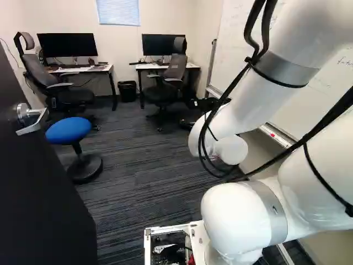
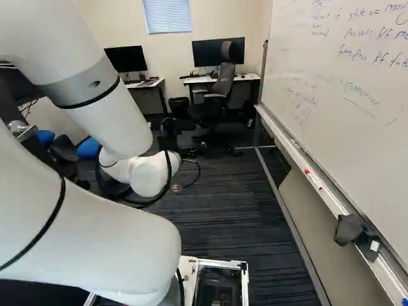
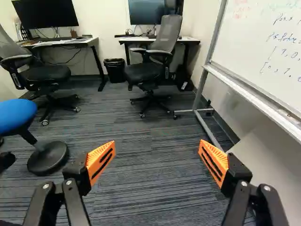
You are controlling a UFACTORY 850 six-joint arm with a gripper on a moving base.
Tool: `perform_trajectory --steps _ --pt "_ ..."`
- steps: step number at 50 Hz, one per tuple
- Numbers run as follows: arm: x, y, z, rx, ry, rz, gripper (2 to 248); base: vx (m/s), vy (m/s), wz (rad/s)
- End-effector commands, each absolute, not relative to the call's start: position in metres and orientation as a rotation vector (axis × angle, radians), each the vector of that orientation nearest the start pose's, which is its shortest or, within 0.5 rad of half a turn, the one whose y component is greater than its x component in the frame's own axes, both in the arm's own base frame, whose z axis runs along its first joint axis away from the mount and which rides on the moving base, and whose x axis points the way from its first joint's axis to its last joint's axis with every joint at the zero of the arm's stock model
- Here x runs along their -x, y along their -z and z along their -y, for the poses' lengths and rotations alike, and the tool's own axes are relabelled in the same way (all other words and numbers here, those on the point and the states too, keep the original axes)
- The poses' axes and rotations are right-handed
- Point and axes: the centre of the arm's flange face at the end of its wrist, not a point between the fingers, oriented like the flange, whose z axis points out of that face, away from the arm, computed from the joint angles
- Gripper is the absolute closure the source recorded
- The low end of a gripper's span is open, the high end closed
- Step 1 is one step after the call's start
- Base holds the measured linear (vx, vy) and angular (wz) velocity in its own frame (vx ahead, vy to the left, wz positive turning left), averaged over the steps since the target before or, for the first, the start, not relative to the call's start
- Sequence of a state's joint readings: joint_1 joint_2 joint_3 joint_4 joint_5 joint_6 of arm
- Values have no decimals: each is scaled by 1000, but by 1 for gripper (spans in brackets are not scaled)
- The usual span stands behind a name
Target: Open the door and move inside
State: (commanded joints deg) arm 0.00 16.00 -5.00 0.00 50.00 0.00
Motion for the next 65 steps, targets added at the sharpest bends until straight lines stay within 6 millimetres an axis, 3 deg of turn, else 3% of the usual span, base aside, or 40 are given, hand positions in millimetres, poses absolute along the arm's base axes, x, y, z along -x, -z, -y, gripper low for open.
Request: perform_trajectory --steps 65 --pt "-270 -366 0 2558 1824 0 3 150 3 -2"
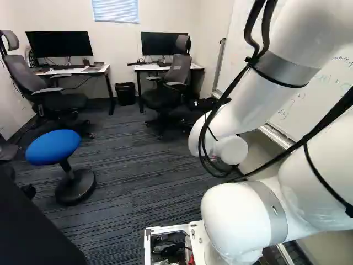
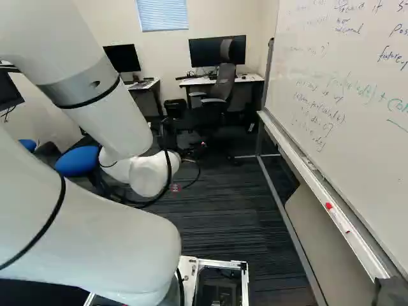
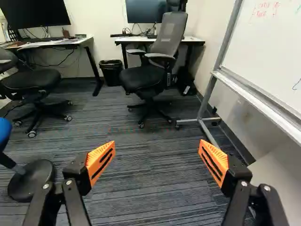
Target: Open the door and move inside
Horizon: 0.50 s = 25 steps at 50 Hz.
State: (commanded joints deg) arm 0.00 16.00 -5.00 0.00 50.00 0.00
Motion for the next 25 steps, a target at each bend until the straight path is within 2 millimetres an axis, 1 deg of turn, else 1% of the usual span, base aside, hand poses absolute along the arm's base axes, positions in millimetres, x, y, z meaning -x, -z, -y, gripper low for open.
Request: perform_trajectory --steps 25 --pt "-270 -366 0 2558 1824 0 3 148 3 3"
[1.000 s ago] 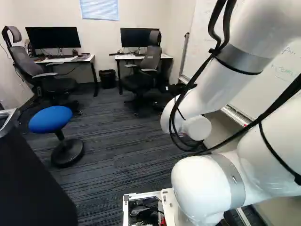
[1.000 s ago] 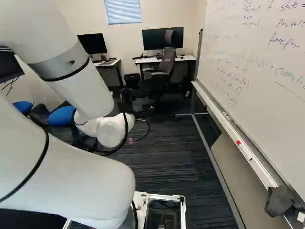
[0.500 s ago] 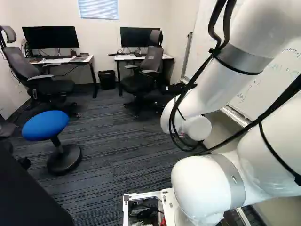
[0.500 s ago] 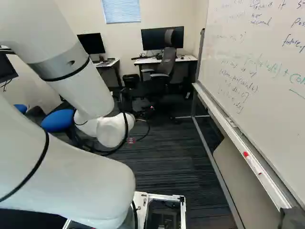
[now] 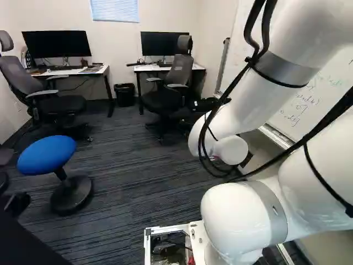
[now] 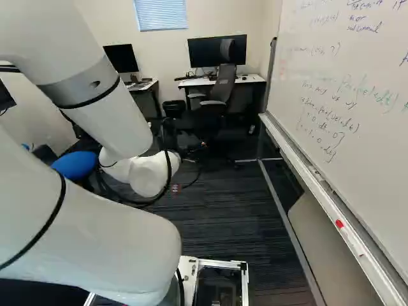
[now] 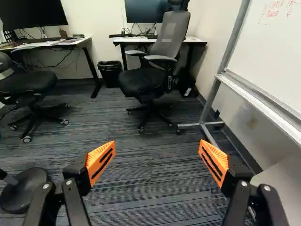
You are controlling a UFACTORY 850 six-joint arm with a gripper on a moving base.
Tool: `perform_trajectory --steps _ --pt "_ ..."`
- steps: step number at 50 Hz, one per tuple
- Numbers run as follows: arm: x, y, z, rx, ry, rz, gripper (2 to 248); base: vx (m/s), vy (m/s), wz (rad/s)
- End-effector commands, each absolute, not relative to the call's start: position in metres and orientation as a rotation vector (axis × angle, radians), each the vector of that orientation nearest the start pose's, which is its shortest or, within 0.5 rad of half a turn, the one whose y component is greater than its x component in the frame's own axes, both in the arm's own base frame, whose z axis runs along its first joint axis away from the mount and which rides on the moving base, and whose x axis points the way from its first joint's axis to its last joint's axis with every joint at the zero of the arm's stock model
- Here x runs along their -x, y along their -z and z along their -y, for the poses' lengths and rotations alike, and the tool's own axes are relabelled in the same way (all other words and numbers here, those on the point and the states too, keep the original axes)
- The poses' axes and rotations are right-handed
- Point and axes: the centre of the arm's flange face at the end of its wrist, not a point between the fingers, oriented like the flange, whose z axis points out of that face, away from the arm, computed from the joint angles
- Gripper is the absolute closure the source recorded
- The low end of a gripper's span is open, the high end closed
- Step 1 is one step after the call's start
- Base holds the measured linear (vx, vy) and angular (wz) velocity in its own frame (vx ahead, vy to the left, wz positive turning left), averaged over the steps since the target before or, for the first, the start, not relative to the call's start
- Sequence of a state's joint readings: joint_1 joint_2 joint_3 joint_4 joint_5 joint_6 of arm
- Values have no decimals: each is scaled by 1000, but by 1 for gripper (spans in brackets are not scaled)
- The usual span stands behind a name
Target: Open the door and move inside
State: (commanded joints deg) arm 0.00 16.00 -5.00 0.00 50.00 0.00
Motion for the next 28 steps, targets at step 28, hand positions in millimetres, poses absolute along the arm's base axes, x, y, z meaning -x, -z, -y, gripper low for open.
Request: perform_trajectory --steps 28 --pt "-272 -366 0 2558 1824 0 3 54 1 1"
